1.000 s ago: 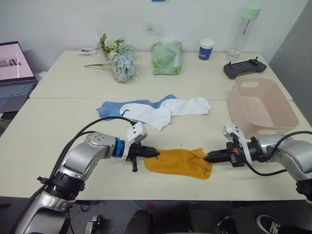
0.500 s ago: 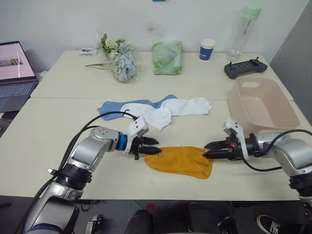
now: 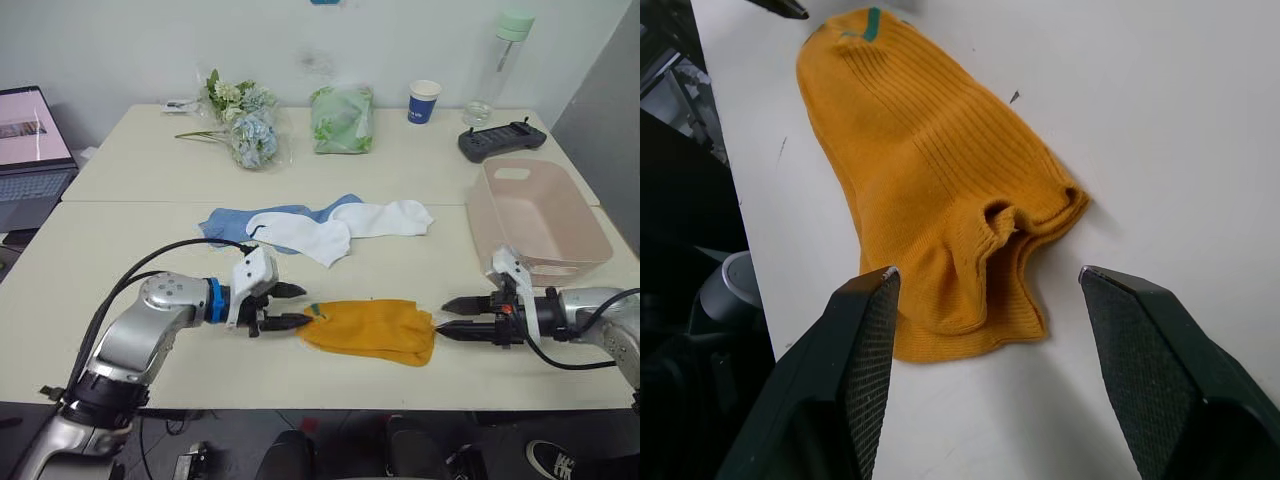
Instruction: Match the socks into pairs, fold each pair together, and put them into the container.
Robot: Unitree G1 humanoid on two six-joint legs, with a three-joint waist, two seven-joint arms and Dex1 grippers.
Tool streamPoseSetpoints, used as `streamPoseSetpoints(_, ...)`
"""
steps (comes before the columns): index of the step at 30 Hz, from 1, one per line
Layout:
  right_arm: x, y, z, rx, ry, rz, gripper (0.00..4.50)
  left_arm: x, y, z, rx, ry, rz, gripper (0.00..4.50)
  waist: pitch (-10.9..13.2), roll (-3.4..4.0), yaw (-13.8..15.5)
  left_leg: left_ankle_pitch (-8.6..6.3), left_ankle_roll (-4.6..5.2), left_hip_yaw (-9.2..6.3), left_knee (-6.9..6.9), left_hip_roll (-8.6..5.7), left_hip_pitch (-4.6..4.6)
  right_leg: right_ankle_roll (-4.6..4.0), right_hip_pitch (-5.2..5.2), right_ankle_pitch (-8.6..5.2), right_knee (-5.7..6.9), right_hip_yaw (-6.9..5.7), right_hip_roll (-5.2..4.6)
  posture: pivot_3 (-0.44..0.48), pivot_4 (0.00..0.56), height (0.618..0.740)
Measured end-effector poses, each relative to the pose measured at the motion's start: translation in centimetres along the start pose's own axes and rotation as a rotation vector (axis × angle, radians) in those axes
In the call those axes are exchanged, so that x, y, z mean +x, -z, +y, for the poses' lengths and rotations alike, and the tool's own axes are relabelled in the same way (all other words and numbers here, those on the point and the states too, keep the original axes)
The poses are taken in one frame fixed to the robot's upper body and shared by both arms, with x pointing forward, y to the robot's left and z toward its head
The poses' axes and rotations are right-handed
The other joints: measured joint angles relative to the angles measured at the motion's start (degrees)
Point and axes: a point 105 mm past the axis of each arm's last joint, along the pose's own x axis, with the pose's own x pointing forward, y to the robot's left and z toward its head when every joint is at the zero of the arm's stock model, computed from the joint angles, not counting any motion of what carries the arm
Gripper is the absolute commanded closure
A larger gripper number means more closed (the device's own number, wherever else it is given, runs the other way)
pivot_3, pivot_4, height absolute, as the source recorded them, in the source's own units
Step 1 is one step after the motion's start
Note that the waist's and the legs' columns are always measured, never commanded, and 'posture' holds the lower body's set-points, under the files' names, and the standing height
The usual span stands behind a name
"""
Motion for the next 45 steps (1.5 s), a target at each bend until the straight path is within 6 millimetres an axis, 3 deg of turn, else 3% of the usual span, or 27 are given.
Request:
streamPoseSetpoints(9,1.1,0.1,0.2,0.005,-0.015,-0.009,1.4,1.7,0.3,-1.9,0.206,0.074,0.042,1.74,0.0,0.0,0.0,0.0,0.02,0.04,0.0,0.0,-0.01,0.0,0.02,0.0,-0.05,0.0,0.02,0.0,0.15,0.74)
streamPoseSetpoints(12,1.1,-0.1,0.1,-0.004,-0.012,-0.011,1.98,1.8,1.0,-1.7,0.242,0.075,0.067,1.7,0.0,0.0,0.0,-0.01,0.03,0.03,0.0,0.0,-0.01,0.0,0.02,0.0,-0.06,-0.02,0.02,0.0,0.15,0.74)
streamPoseSetpoints(15,1.6,0.3,0.0,-0.005,-0.015,-0.002,2.91,2.2,1.3,-1.4,0.248,0.069,0.073,1.7,0.0,0.0,-0.01,-0.01,0.03,0.04,0.0,-0.01,-0.01,0.0,0.02,0.0,-0.05,-0.02,0.02,0.0,0.15,0.74)
streamPoseSetpoints(19,1.9,0.4,-0.1,-0.001,-0.018,0.001,4.35,2.8,0.9,-1.2,0.244,0.071,0.047,2.57,0.0,0.0,-0.02,-0.01,0.03,0.04,0.01,-0.01,-0.01,0.0,0.02,0.0,-0.04,-0.02,0.02,0.0,0.15,0.74)
streamPoseSetpoints(20,1.9,0.4,-0.1,-0.002,-0.017,0.001,4.5,2.8,0.9,-1.1,0.243,0.07,0.049,2.88,0.0,0.0,-0.02,-0.01,0.03,0.03,0.01,-0.01,-0.01,0.0,0.02,0.0,-0.04,-0.03,0.02,0.0,0.15,0.74)
streamPoseSetpoints(25,1.9,0.5,0.1,0.015,-0.031,-0.001,4.5,2.7,1.3,-1.0,0.222,0.079,0.06,4.4,0.0,0.0,-0.04,-0.01,0.03,0.03,0.01,-0.01,-0.01,0.0,0.02,0.0,-0.04,-0.02,0.02,0.0,0.15,0.74)
streamPoseSetpoints(26,1.9,0.5,0.3,0.022,-0.039,-0.003,4.5,2.7,1.5,-1.0,0.217,0.084,0.063,4.48,0.0,0.0,-0.04,-0.01,0.03,0.02,0.01,-0.01,-0.01,0.0,0.02,0.0,-0.03,-0.03,0.02,0.0,0.15,0.74)
streamPoseSetpoints(38,0.8,-0.3,2.5,0.162,-0.1,-0.074,4.5,2.3,1.0,-0.7,0.206,0.099,0.06,4.48,0.0,0.0,-0.03,-0.01,0.04,0.01,0.0,0.0,0.0,0.0,0.02,0.0,-0.01,-0.04,0.03,0.0,0.15,0.74)
streamPoseSetpoints(45,1.0,1.0,3.0,0.202,-0.085,-0.055,4.5,2.3,1.1,-0.8,0.206,0.114,0.065,4.48,0.0,0.0,-0.03,-0.02,0.04,0.03,0.01,0.0,0.0,0.0,0.03,0.0,-0.01,-0.03,0.04,0.0,0.15,0.74)
